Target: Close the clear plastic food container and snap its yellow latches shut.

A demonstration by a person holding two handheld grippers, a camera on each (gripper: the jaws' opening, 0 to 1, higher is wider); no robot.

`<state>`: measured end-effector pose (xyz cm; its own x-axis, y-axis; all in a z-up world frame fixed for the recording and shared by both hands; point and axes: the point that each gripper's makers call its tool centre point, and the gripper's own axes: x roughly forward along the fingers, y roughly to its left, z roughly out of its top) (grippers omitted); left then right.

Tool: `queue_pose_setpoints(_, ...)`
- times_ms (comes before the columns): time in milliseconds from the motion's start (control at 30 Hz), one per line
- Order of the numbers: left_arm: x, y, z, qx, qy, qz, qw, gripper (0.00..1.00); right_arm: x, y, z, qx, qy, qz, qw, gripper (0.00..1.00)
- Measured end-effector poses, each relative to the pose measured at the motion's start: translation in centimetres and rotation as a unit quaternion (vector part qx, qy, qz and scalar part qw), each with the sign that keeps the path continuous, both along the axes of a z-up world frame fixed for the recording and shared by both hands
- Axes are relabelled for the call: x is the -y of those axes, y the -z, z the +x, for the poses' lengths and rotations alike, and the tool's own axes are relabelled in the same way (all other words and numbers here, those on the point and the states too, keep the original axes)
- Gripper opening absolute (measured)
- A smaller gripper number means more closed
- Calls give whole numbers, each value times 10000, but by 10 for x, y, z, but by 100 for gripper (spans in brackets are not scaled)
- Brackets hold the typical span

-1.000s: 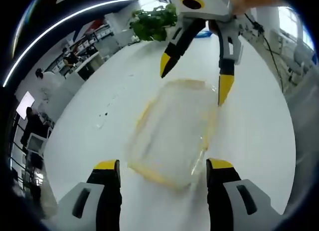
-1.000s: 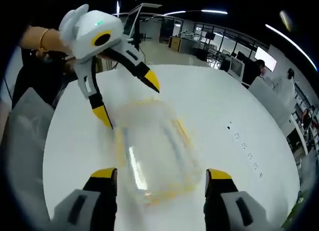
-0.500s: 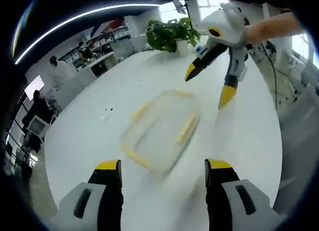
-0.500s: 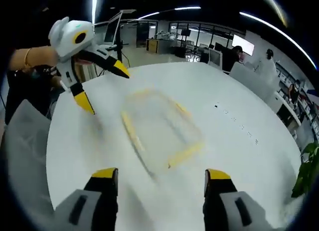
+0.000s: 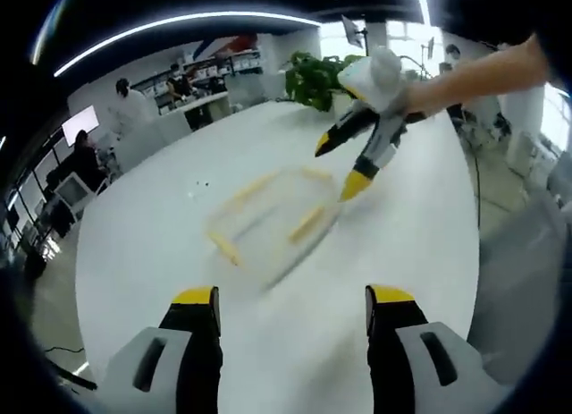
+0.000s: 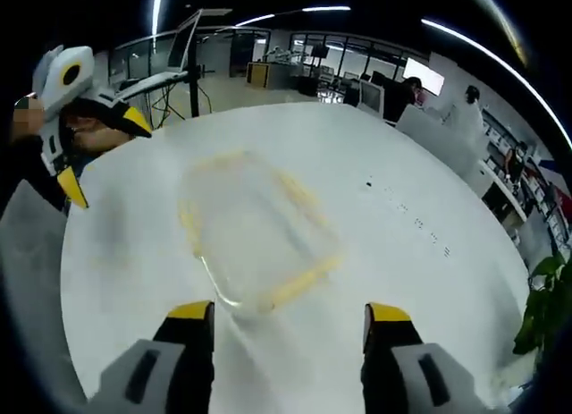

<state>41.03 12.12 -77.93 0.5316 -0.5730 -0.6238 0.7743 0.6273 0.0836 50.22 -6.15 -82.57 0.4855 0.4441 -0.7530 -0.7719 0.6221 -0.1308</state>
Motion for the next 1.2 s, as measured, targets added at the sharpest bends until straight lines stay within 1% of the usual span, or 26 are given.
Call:
queue_pose_setpoints(33, -3, 1, -4, -11, -19, 23, 10000, 64, 0, 0, 1, -7, 13, -5, 10000, 68)
queue_pose_setpoints(100, -11, 6, -11, -37, -52, 186, 9998, 63, 2, 1, 4, 18, 55, -18, 10000, 69)
queue_pose_setpoints(133, -20, 9, -16, -16, -79, 400, 9992, 63, 2, 0, 4, 33, 52, -14, 10000, 68)
queue_pose_setpoints(167, -22, 9, -18, 26, -90, 428, 9990, 64, 1, -1, 4, 33, 53, -2, 10000, 67)
queue_pose_setpoints(233, -27, 8, -23, -4, -188, 338, 9993, 64, 1, 0, 5, 28, 65, -5, 10000, 68)
queue_pose_setpoints(267, -29, 6, -26, -33, -249, 238, 9994, 65, 2, 1, 5, 29, 72, -12, 10000, 67)
queue_pose_setpoints(333, -32, 4, -27, -36, -360, 164, 9992, 65, 1, 2, 4, -10, 92, 28, 10000, 66)
queue_pose_setpoints(400, -37, 1, -28, -28, -528, 52, 9986, 66, 0, 1, 3, -24, 162, 151, 9998, 66)
queue_pose_setpoints(433, -39, -2, -28, -5, -685, -111, 9976, 66, -2, 0, 1, -64, 248, 324, 9991, 66)
queue_pose_setpoints(500, -41, -6, -28, 24, -805, -303, 9963, 67, -6, -1, -9, -231, 153, 433, 9987, 67)
queue_pose_setpoints(533, -44, -9, -27, 74, -895, -430, 9950, 68, -6, -2, -11, -217, 126, 425, 9988, 69)
queue_pose_setpoints(567, -47, -11, -26, 105, -952, -477, 9943, 69, -6, -7, -14, -156, 108, 471, 9987, 69)
queue_pose_setpoints(600, -51, -14, -24, 150, -1111, -591, 9919, 70, -6, -10, -15, -134, 123, 533, 9984, 69)
queue_pose_setpoints(667, -57, -21, -22, 251, -1311, -786, 9879, 72, -10, -20, -21, -119, 304, 908, 9953, 69)
queue_pose_setpoints(733, -61, -25, -23, 270, -1399, -898, 9857, 72, -11, -27, -29, -108, 419, 1163, 9923, 69)
queue_pose_setpoints(867, -67, -30, -25, 346, -1521, -990, 9828, 73, -7, -37, -46, -36, 489, 1301, 9903, 69)
queue_pose_setpoints(900, -68, -32, -28, 356, -1558, -1028, 9818, 73, -6, -41, -52, 1, 529, 1397, 9888, 70)
queue_pose_setpoints(1000, -68, -34, -32, 372, -1573, -1069, 9810, 73, -4, -48, -68, 60, 657, 1625, 9845, 70)
queue_pose_setpoints(1100, -67, -34, -39, 405, -1553, -1099, 9809, 74, 1, -52, -85, 86, 718, 1711, 9826, 70)
queue_pose_setpoints(1200, -65, -36, -45, 426, -1545, -1137, 9805, 74, 8, -57, -98, 181, 849, 1807, 9797, 70)
